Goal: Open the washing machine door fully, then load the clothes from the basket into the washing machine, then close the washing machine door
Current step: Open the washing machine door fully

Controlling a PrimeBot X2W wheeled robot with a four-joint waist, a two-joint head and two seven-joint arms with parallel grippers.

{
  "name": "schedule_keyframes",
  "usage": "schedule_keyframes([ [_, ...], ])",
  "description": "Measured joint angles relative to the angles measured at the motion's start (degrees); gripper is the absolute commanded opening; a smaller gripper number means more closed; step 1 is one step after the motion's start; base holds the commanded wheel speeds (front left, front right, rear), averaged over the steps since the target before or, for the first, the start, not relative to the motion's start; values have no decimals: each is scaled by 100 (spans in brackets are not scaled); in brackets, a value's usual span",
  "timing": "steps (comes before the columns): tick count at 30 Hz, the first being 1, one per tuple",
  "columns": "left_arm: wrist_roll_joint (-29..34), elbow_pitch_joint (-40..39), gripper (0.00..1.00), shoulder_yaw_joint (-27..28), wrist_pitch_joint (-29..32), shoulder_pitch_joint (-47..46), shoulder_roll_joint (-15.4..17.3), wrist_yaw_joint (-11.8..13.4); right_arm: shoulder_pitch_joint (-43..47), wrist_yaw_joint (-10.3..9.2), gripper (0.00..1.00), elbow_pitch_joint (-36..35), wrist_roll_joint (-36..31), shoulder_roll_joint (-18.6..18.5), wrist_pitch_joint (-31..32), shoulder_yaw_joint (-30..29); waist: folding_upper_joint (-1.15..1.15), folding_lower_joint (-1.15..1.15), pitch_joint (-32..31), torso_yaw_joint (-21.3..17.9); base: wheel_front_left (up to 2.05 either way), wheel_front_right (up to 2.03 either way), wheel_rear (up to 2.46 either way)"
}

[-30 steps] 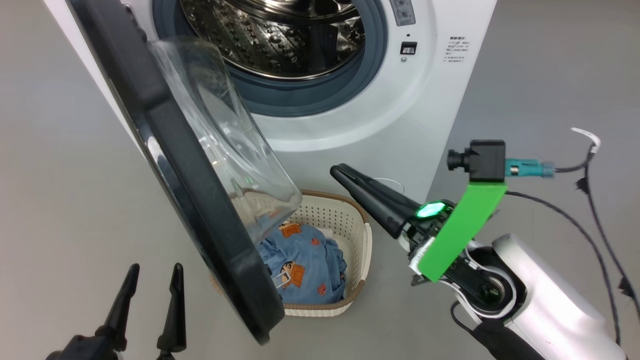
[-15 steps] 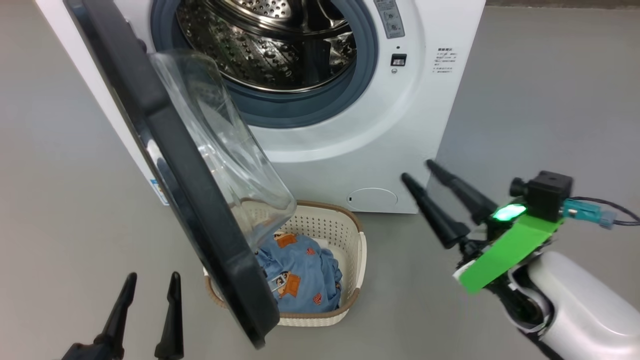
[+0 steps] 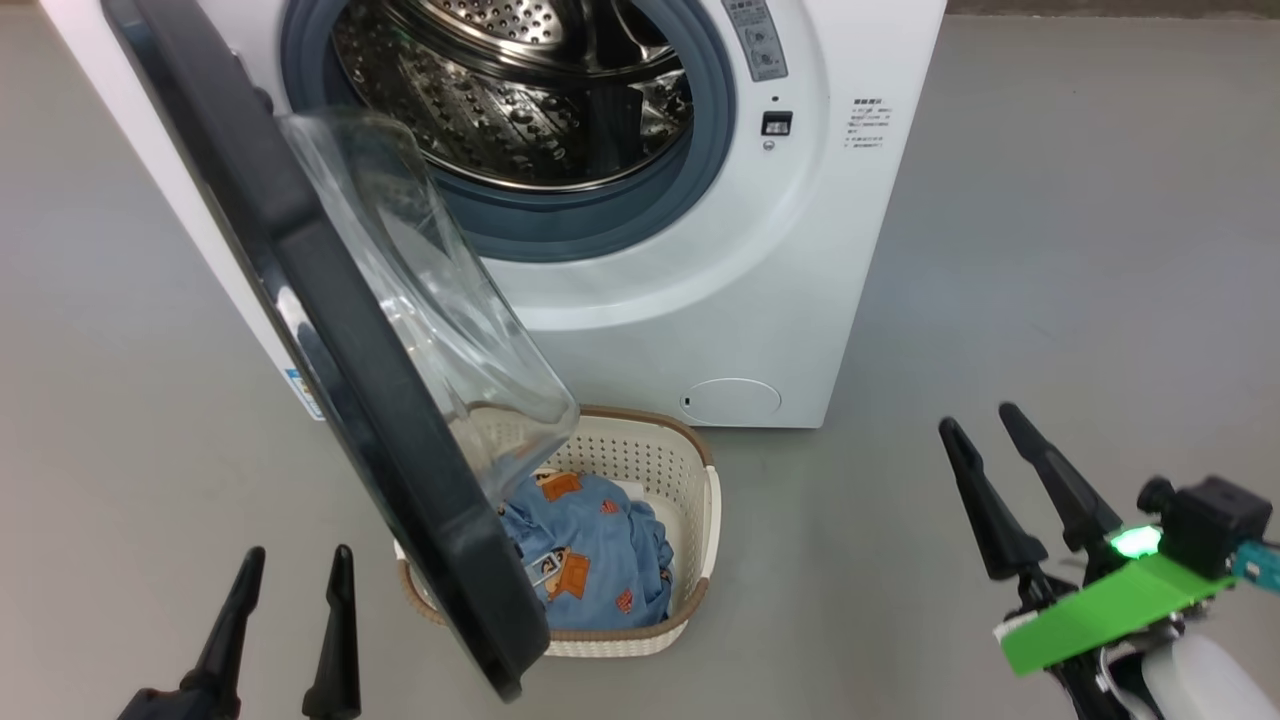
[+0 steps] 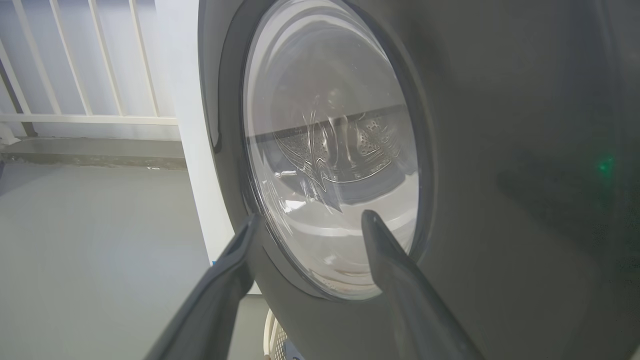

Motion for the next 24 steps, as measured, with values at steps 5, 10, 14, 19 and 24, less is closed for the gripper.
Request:
schedule_keyframes([
  [5, -1, -20, 100, 20, 0, 1, 0, 1, 462, 0, 100, -170, -430, 290, 0, -435, 0, 0, 41, -55, 0, 0, 0],
  [10, -3, -20, 100, 33, 0, -2, 0, 1, 798, 0, 100, -358, -926, 558, 0, -818, 0, 0, 72, -89, 0, 0, 0],
  [14, -3, -19, 100, 57, 0, -4, 0, 1, 1056, 0, 100, -447, -1350, 732, 0, -1103, 0, 0, 70, -122, 0, 0, 0],
  [19, -3, -15, 100, 75, 0, -8, 0, 0, 1359, 0, 100, -637, -1809, 1020, -1, -1495, 0, 0, 52, -183, 0, 0, 0],
  [24, -3, -11, 100, 90, 0, -8, 0, -1, 1559, 0, 100, -766, -2121, 1245, -1, -1806, 0, 0, 59, -264, 0, 0, 0],
])
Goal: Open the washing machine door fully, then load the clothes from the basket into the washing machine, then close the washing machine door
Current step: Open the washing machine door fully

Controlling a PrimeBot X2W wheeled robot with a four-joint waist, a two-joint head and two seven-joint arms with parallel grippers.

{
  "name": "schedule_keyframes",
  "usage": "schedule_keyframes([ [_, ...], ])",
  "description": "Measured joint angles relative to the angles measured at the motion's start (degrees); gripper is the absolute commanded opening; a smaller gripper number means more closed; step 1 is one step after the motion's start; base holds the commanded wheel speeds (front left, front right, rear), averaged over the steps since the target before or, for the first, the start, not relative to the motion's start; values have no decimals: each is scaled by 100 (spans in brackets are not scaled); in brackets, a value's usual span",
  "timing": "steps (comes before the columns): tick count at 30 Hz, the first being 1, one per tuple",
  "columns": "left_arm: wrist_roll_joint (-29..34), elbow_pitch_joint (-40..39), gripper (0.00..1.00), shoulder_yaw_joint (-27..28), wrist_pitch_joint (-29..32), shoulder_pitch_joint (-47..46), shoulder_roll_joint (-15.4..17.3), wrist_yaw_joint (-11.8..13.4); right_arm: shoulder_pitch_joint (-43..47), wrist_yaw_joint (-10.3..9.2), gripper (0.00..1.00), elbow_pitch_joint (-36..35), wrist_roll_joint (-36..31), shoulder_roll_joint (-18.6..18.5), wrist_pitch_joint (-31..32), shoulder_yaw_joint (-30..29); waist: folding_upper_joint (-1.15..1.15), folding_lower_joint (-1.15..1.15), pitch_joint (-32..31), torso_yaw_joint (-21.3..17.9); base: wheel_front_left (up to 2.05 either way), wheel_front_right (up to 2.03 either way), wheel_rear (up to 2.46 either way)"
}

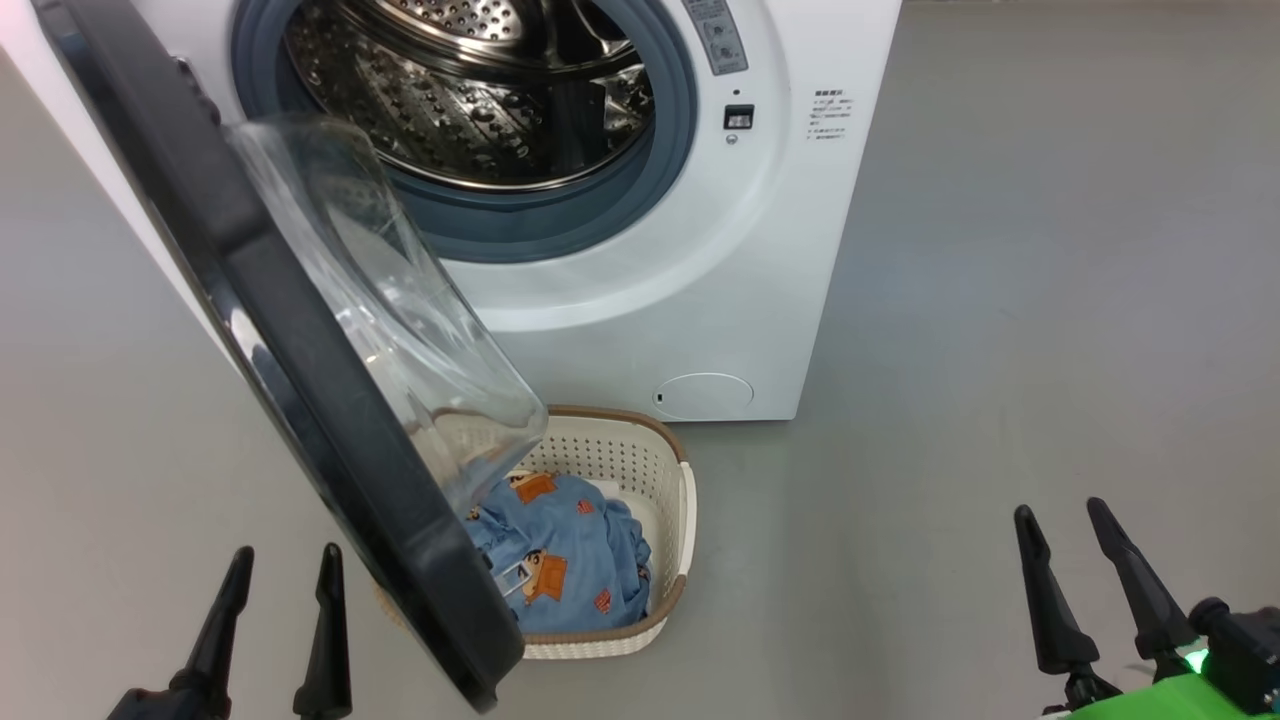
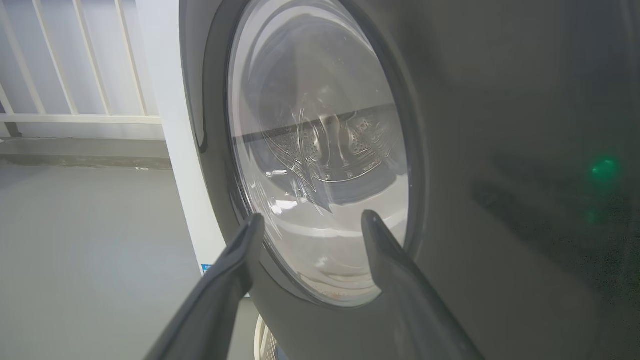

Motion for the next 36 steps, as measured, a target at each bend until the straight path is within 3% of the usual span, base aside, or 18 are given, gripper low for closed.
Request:
schedule_keyframes([
  [16, 1, 1, 100, 82, 0, -1, 0, -36, 385, 0, 100, -215, -369, 424, 1, -623, 0, 0, 26, -114, 0, 0, 0],
  [36, 1, 0, 100, 85, 0, 16, 0, -41, 543, 0, 100, -36, -554, 483, 1, -775, 0, 0, -100, -78, 0, 0, 0],
])
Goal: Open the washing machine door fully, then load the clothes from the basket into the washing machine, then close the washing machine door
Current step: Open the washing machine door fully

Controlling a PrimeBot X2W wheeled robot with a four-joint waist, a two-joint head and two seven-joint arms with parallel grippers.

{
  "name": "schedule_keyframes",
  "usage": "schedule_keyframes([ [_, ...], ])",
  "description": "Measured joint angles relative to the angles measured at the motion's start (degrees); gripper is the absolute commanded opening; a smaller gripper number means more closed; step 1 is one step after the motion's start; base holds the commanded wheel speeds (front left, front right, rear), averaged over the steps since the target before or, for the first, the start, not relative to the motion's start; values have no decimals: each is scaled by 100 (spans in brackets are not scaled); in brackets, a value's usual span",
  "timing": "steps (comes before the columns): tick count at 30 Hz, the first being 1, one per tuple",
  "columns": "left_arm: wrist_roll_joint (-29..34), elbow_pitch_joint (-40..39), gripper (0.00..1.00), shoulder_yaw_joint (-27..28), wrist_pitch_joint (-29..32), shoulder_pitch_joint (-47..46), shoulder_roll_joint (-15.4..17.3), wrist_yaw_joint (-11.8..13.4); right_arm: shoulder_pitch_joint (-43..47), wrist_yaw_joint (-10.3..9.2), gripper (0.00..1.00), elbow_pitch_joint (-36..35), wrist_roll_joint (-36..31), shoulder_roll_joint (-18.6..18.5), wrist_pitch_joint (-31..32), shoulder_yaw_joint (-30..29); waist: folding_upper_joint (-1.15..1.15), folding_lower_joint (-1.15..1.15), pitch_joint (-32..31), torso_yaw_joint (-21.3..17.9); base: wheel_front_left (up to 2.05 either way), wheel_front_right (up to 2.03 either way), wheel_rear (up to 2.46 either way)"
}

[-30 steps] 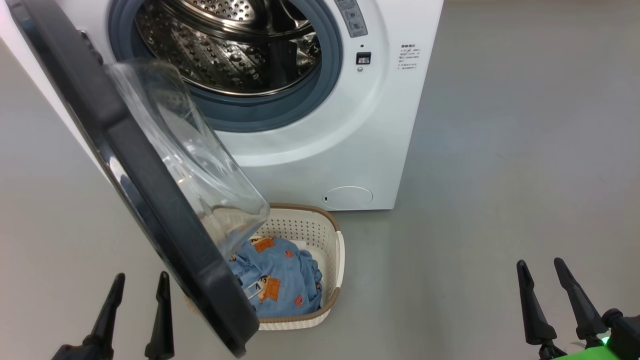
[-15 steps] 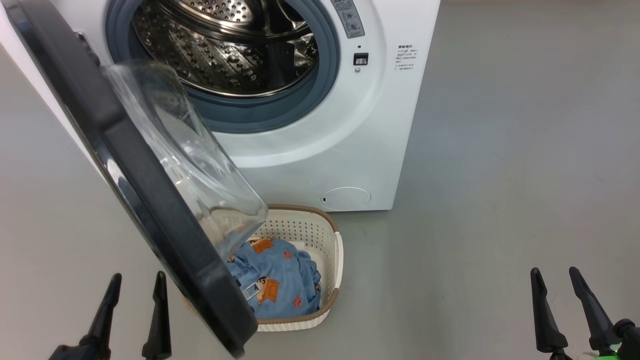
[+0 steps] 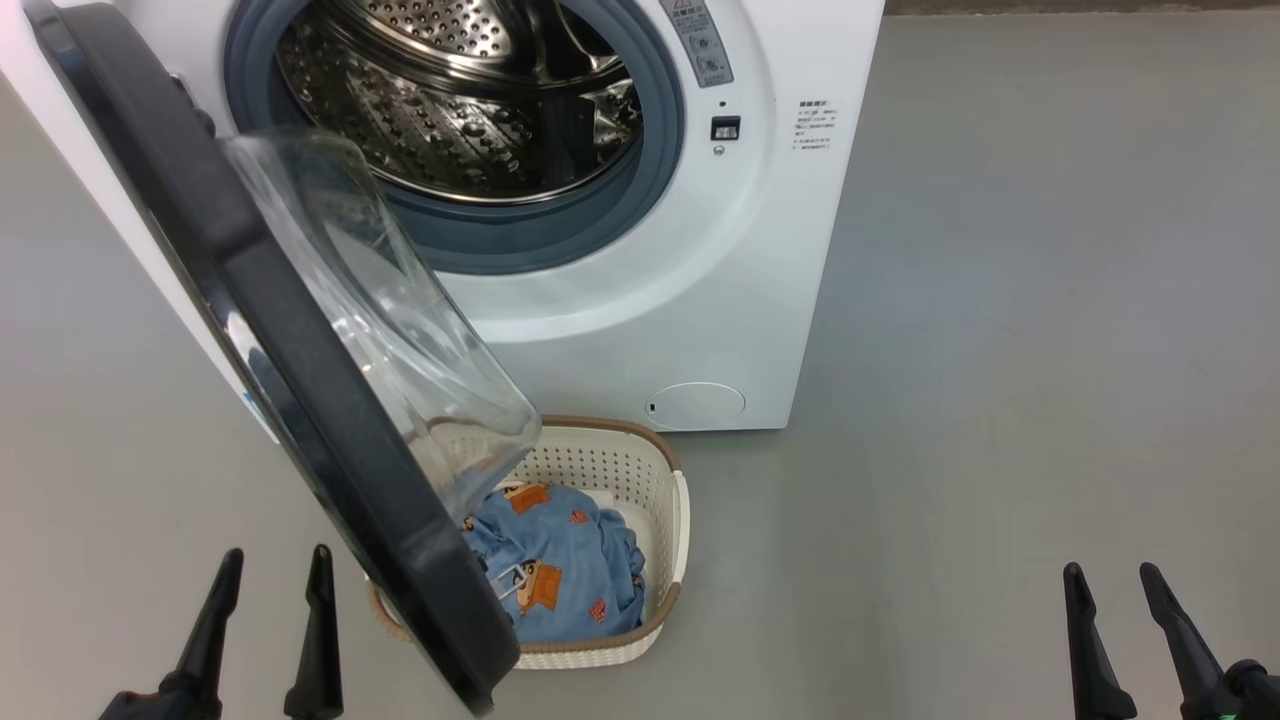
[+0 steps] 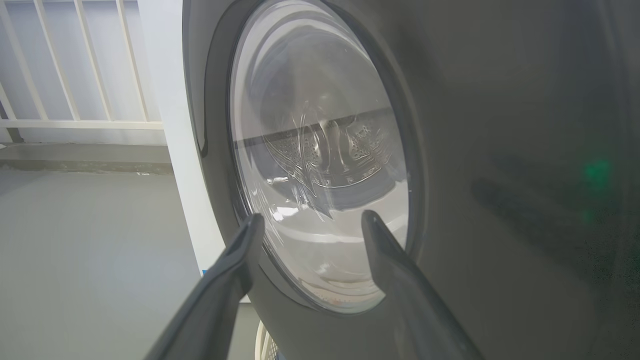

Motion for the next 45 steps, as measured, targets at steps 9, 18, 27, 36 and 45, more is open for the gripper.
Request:
schedule_keyframes([
  [9, 0, 0, 100, 5, 0, 1, 0, 0, 0, 0, 100, 13, 0, 11, 0, -16, 0, 0, 27, 10, 0, 0, 0],
  [18, -154, 42, 0, 119, 0, 2, -1, 100, -1, 0, 100, 5, 1, 26, 0, -36, 0, 0, 20, 25, 0, 0, 0],
  [27, -143, -36, 0, 446, 0, -2, -3, 159, 0, 0, 100, -30, 1, 49, 0, -85, 0, 0, 12, 104, 0, 0, 0],
  [36, -77, -647, 0, 880, -1, -488, -12, 210, 5, 0, 100, -35, 1, 81, 0, -235, 0, 0, 13, 307, 0, 0, 0],
  [45, 68, -1690, 0, 254, -7, -1022, -15, 151, 15, 0, 100, -57, 1, 92, 0, -296, 0, 0, -21, 543, 0, 0, 0],
])
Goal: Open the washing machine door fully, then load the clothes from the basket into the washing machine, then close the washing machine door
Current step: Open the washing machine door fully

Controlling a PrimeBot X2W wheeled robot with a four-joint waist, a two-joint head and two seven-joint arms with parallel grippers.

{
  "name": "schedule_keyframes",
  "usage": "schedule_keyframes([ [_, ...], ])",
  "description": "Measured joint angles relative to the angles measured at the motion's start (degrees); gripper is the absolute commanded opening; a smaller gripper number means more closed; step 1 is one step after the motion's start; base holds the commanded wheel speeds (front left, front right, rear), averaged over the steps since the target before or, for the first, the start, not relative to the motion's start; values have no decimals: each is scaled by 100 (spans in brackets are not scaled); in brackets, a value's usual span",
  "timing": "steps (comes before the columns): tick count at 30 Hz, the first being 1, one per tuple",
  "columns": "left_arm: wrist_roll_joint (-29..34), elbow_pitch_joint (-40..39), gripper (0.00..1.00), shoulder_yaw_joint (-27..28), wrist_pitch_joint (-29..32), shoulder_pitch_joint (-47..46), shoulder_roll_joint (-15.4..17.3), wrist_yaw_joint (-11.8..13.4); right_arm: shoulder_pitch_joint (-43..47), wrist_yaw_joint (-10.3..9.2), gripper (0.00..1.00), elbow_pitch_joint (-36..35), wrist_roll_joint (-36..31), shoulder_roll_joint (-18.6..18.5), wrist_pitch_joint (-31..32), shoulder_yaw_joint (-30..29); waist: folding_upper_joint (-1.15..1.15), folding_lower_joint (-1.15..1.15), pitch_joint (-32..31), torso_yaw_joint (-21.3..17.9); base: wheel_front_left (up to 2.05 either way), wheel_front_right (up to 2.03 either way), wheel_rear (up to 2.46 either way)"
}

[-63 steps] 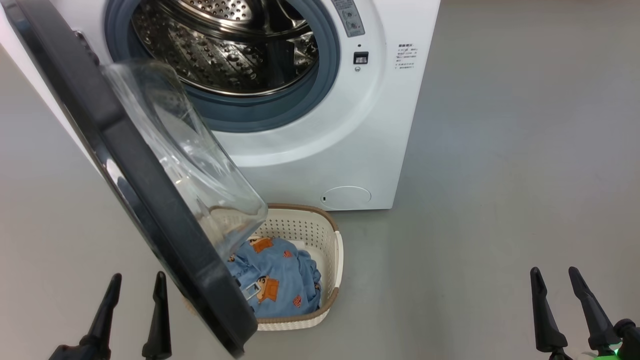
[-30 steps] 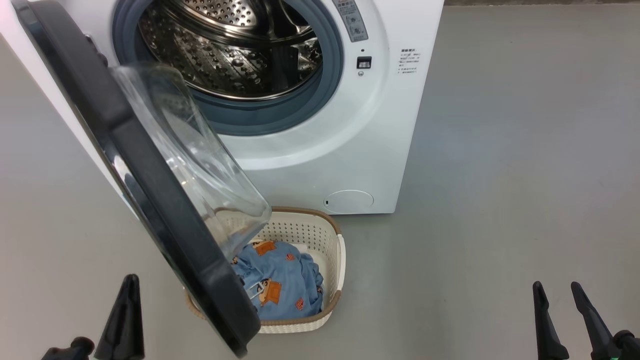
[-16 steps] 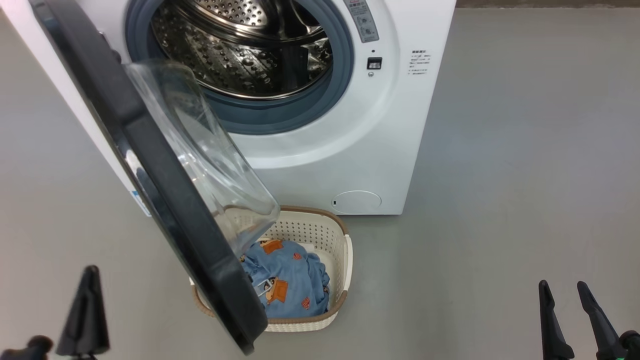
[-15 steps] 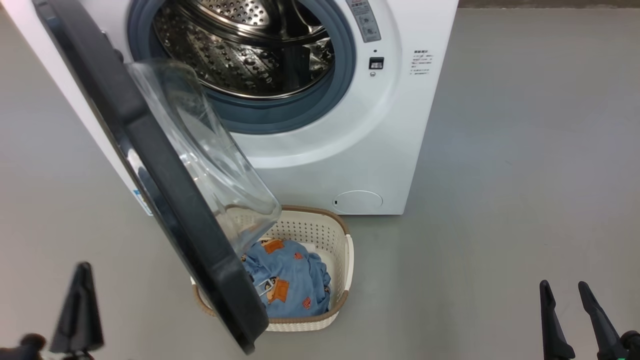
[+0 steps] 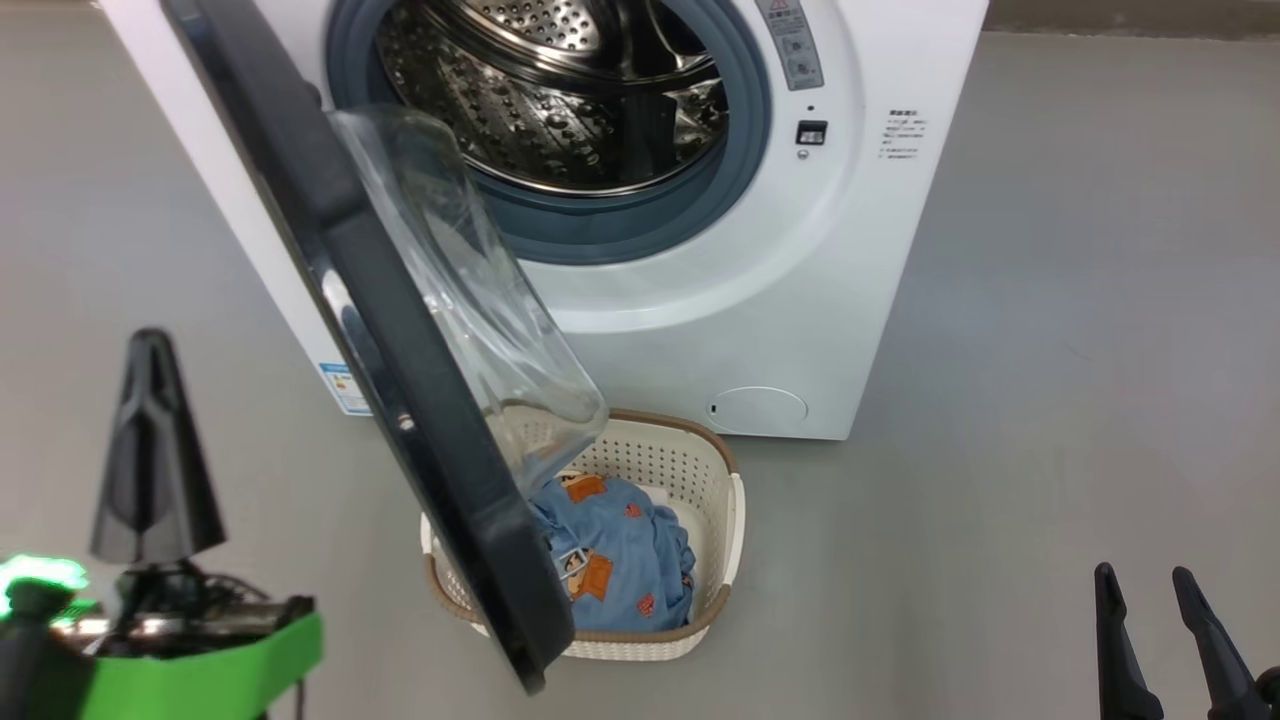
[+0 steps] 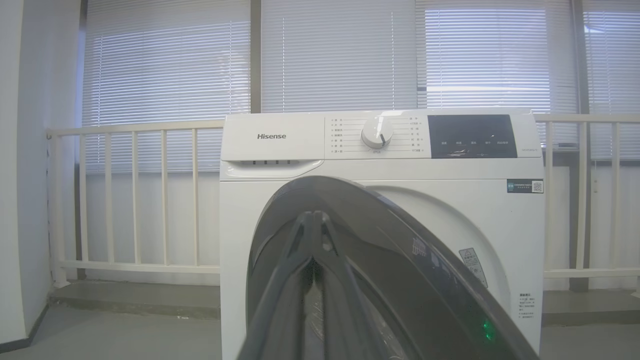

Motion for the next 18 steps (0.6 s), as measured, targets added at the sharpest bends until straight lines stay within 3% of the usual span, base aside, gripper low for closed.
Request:
schedule_keyframes([
  [11, 52, -1084, 0, -1856, 514, -856, 5, 11, 86, 0, 100, -9, 0, 19, 0, -141, 0, 0, -43, 373, 0, 0, 0],
  [18, -579, -1103, 0, -3204, 822, -945, 22, 505, 90, 0, 100, 11, 51, 21, 0, -152, 0, 0, -128, 513, 0, 0, 0],
])
